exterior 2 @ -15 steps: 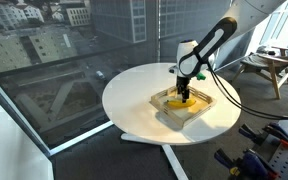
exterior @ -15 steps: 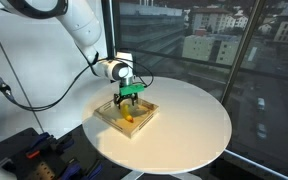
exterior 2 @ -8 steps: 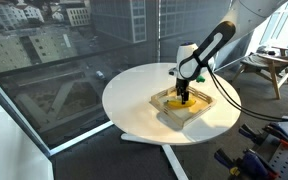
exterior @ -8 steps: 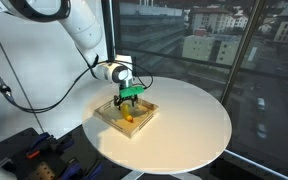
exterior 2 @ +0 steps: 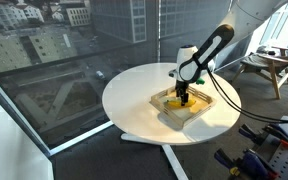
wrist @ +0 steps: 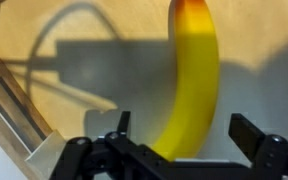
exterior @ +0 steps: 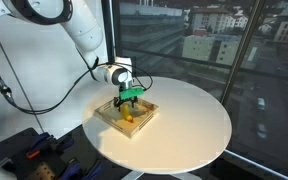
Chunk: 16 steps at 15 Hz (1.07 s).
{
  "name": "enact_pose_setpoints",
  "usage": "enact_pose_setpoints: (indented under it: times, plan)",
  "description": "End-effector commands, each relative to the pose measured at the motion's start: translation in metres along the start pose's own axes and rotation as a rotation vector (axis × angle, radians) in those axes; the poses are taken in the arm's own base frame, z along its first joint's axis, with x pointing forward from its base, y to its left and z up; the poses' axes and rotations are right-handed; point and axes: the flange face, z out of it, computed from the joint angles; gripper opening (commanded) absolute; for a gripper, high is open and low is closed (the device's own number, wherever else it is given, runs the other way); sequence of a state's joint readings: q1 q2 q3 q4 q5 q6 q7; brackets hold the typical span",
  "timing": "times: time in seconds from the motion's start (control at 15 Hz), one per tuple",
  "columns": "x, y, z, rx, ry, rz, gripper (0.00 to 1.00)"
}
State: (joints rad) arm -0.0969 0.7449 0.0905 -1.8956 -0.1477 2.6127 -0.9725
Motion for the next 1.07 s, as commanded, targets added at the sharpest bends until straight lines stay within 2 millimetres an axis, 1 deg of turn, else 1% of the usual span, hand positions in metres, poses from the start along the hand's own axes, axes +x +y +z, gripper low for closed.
enact_pose_setpoints:
  times: [0.0,0.47,0.53,0.6,0.73,1.0]
  plan:
    - [-0.0002,0.0016,-0.0009,-0.014,0.008,-0.014,1.0]
    - [-0.0005,0.0015,0.0023,-0.008,0.007,-0.013,1.0]
    - [-0.0006,0.0014,0.0025,-0.007,0.008,-0.013,0.75]
    - [-0.0005,0.0015,0.0026,-0.007,0.008,-0.012,0.74]
    - [-0.0004,0.0015,0.0026,-0.007,0.008,-0.013,0.56]
    - [-0.0002,0.0018,0.0021,-0.007,0.009,-0.011,0.25]
